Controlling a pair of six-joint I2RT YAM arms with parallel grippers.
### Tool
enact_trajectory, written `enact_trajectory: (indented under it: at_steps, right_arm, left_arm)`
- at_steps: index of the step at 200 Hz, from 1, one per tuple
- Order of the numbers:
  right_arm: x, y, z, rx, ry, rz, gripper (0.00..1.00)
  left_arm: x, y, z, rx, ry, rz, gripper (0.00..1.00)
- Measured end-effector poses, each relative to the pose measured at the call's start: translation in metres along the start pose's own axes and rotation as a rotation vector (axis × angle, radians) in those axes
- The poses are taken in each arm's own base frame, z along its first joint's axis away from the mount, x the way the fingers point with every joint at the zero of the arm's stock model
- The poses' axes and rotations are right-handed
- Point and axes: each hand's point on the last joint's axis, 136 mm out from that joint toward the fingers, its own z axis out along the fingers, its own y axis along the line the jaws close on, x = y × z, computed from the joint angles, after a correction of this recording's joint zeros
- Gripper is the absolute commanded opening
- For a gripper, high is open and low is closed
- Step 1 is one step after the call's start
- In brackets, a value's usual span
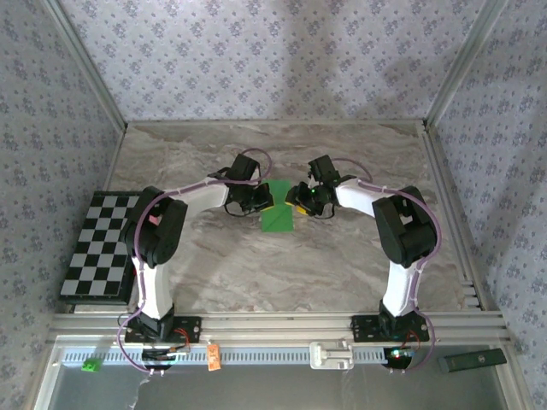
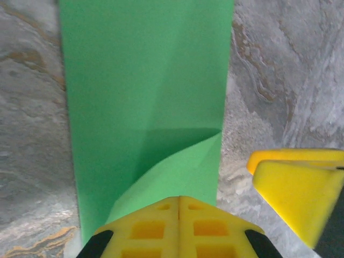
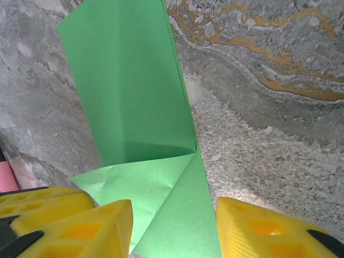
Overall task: Fold a paper plane with a square sheet of paper (pick it up from the middle)
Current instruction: Fold the triangle a second time at the center of the table, then turn over the paper at the center of the table.
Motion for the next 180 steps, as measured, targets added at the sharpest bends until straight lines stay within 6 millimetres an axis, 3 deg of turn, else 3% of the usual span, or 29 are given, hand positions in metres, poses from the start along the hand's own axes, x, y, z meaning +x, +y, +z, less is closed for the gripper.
enact_trajectory:
  at_steps: [116,180]
  right_arm:
    - [0.014,0.008,0.013,-0.001,0.026,0.021,0.43]
    - [0.01,0.016,0.021,-0.011,0.025,0.02,0.35]
  left_arm:
    - [0.0,0.038,0.013,-0.125,-0.054,-0.105,0.03]
    - [-0.003,0.039,0.015,-0.115,-0.072,-0.153,0.03]
